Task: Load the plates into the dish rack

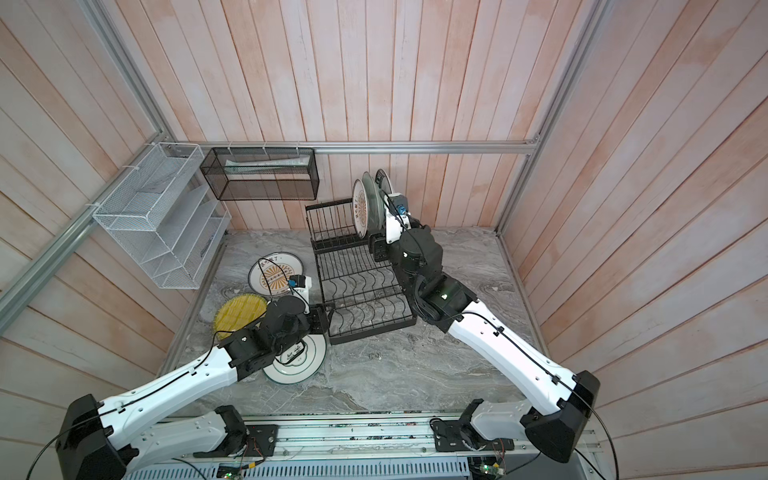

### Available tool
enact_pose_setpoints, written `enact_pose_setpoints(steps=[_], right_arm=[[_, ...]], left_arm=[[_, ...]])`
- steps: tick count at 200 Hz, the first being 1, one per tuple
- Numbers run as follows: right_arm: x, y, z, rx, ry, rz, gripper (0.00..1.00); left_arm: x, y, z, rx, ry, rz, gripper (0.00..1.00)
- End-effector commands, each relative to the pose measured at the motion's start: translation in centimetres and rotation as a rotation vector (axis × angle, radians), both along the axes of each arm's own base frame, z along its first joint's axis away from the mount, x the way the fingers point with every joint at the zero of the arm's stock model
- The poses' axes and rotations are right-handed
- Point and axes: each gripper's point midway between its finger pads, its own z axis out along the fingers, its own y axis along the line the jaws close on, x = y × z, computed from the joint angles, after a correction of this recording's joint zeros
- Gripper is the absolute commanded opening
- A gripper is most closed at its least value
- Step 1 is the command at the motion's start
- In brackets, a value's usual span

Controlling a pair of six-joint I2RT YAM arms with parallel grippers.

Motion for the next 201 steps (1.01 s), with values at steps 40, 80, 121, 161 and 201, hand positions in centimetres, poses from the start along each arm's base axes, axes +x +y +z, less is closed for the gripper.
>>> enact_pose_setpoints(steps=[40, 80, 121, 161, 201], right_arm=[[0.5, -0.8, -9.3, 0.011, 0.227, 0.05, 0.69], [-0.1, -0.8, -15.9, 0.009, 0.389, 0.093, 0.66], [-1.6, 1.5, -21.1, 0.088, 0.539, 0.212, 0.6], [-3.3, 4.0, -25.0, 0.155, 0.641, 0.286, 0.57], [-3.7, 5.2, -26.9, 0.165, 0.705, 0.296, 0.55]], left_arm=[[0.7, 2.3, -1.1, -0.016, 0.044, 0.043, 0.5], [0.4, 4.3, -3.4, 0.021, 0.111, 0.085, 0.5], [-0.5, 6.9, -6.7, 0.101, 0.207, 0.172, 0.5], [-0.8, 8.1, -8.3, 0.122, 0.243, 0.197, 0.5], [-1.1, 9.6, -10.3, 0.108, 0.306, 0.24, 0.5]])
